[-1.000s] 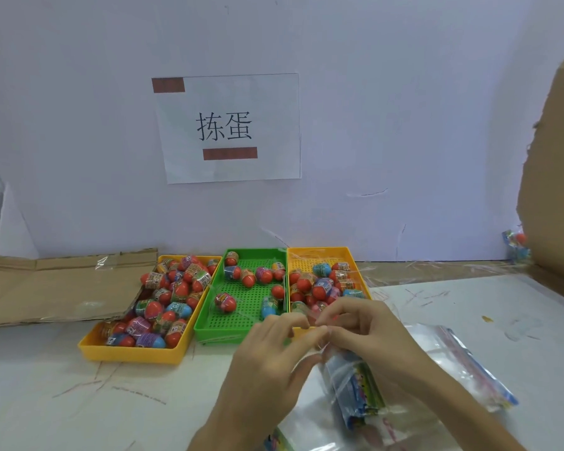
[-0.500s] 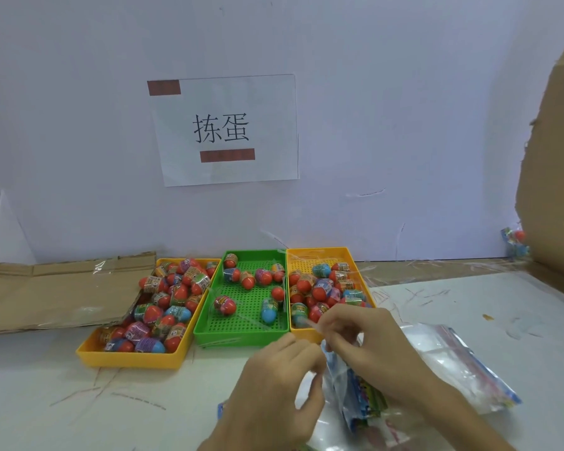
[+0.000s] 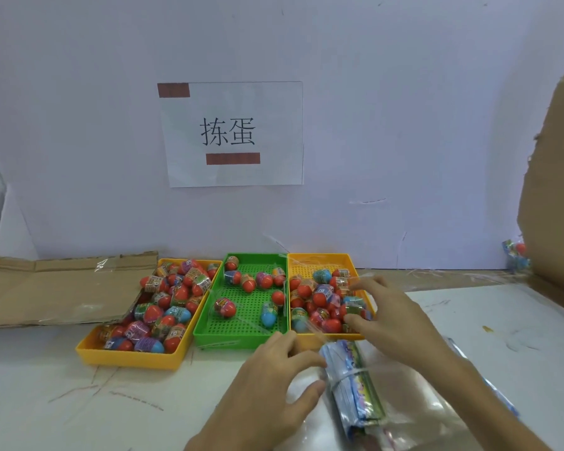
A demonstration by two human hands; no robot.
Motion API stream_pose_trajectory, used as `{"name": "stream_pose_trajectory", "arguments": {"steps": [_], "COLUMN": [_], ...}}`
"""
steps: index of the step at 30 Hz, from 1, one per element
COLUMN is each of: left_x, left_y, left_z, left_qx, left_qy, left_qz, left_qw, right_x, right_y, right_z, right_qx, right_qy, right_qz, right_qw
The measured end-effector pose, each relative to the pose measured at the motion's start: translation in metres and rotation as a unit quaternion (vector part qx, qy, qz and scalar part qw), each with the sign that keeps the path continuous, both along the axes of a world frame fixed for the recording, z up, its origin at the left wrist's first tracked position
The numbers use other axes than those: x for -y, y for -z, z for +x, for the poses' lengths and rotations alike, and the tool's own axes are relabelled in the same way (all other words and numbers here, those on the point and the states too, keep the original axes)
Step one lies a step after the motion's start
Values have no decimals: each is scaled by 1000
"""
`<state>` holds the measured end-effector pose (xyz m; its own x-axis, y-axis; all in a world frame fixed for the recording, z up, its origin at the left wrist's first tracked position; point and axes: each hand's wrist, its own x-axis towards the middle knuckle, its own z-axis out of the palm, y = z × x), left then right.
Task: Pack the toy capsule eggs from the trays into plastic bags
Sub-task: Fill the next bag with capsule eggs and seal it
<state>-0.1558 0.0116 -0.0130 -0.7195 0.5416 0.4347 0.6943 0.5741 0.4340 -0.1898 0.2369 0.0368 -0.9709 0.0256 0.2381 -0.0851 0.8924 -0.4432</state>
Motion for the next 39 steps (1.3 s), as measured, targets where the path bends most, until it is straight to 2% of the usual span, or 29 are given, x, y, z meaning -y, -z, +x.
{"name": "stream_pose_trajectory", "arguments": {"steps": [3,5,10,16,22,25,29,31,33,39], "left_x": [1,3,6,3,7,7,6,7,6,6], "left_y": [-4,-5,-8,-7,-4,-4,-3,-3,-3,-4], "left_z": [1,2,1,2,-2,-2,-2,-3,-3,-6], "left_qx": [-2,-2,-15,-18,-9,-19,-36,-33,-31,-24], "left_qy": [-14,-20,-43,-47,-54,-61,-68,-70,-74,-74], "left_qz": [-6,-7,2,-6,-22,-20,-11,-1,-1,10], "left_qw": [1000,1000,999,999,998,998,997,997,997,997], "right_x": [6,9,7,6,2,2,8,15,23,33], "right_y": [-10,-6,17,22,28,21,6,0,-4,0], "right_z": [-16,-24,-27,-29,-30,-26,-14,-6,1,5], "right_qx": [74,89,36,20,-80,-137,-114,-115,-136,-159], "right_qy": [-27,-37,-44,-33,-27,-31,-96,-154,-206,-255], "right_qz": [42,35,56,49,-47,-147,-291,-329,-314,-119], "right_qw": [996,995,997,998,995,979,945,925,917,946]}}
